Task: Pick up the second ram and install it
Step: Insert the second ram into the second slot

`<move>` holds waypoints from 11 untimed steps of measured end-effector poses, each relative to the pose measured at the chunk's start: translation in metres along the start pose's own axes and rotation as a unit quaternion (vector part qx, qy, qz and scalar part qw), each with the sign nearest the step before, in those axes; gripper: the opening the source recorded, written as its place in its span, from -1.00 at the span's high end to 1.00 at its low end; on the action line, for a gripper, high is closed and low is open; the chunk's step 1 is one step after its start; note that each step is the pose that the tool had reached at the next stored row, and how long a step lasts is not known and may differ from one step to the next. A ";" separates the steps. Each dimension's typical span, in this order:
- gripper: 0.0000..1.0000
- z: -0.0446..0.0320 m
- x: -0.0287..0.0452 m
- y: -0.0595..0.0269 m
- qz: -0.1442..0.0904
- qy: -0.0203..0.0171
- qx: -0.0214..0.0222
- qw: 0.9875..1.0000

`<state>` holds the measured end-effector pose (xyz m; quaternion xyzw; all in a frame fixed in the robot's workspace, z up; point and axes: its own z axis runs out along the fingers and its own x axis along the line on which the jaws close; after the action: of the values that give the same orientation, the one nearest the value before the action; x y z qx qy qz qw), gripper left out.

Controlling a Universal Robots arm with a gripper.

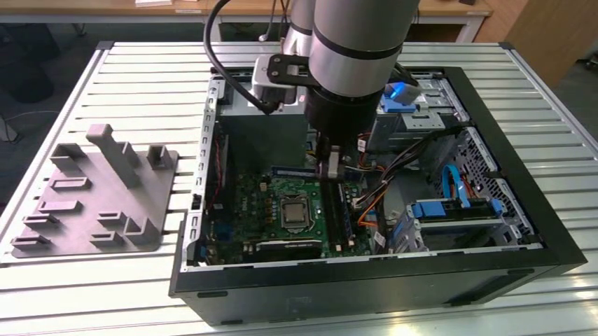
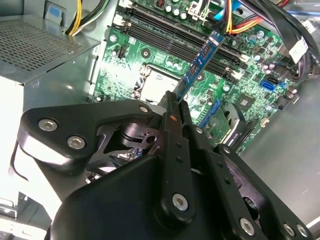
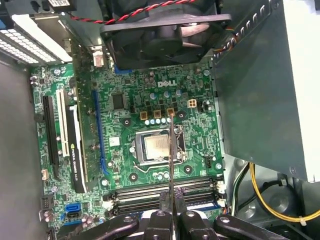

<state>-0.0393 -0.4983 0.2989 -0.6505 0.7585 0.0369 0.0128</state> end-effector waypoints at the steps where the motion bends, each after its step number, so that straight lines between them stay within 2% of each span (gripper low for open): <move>1: 0.73 0.0000 0.0000 0.0000 0.004 0.000 0.000 1.000; 5: 0.73 0.0000 0.0000 0.0000 0.022 -0.001 0.002 1.000; 11: 0.73 0.0000 0.0000 0.0000 0.050 -0.002 0.003 0.999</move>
<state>-0.0393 -0.4983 0.2989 -0.6114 0.7904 0.0362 0.0146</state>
